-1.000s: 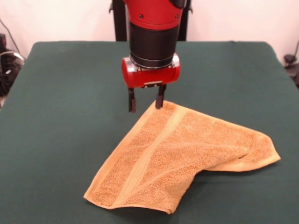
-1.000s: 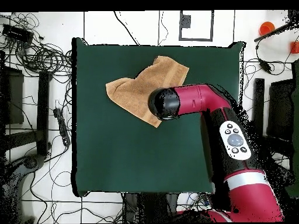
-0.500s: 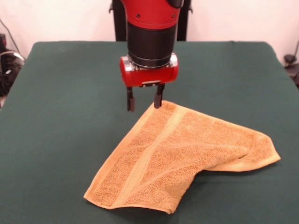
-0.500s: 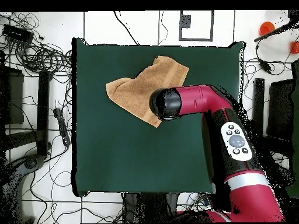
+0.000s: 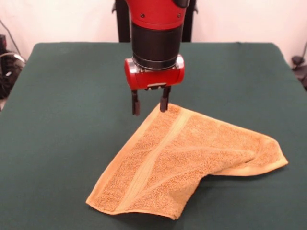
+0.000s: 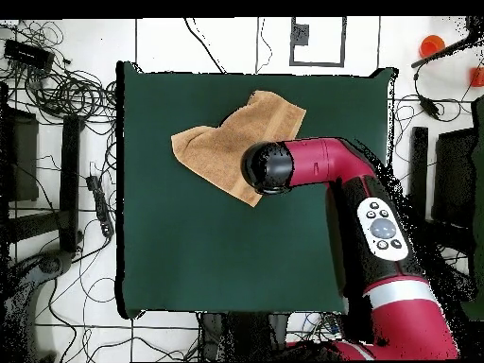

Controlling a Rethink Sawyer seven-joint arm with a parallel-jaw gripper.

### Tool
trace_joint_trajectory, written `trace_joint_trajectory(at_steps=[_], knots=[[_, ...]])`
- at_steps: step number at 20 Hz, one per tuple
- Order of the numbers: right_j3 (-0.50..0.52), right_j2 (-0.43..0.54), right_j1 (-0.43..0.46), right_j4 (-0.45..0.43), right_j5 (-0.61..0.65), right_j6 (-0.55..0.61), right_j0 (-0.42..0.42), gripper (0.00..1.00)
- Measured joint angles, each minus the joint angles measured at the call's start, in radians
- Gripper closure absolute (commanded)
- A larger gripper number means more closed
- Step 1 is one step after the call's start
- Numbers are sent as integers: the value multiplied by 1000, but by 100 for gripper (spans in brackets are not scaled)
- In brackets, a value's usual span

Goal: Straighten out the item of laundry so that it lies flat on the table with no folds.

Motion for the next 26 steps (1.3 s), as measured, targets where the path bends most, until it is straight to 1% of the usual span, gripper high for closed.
trace_joint_trajectory(at_steps=[13, 26], knots=[[0, 0, 0, 23, 0, 0, 13, 0], [0, -4, 1, 25, -1, 0, 23, 0]])
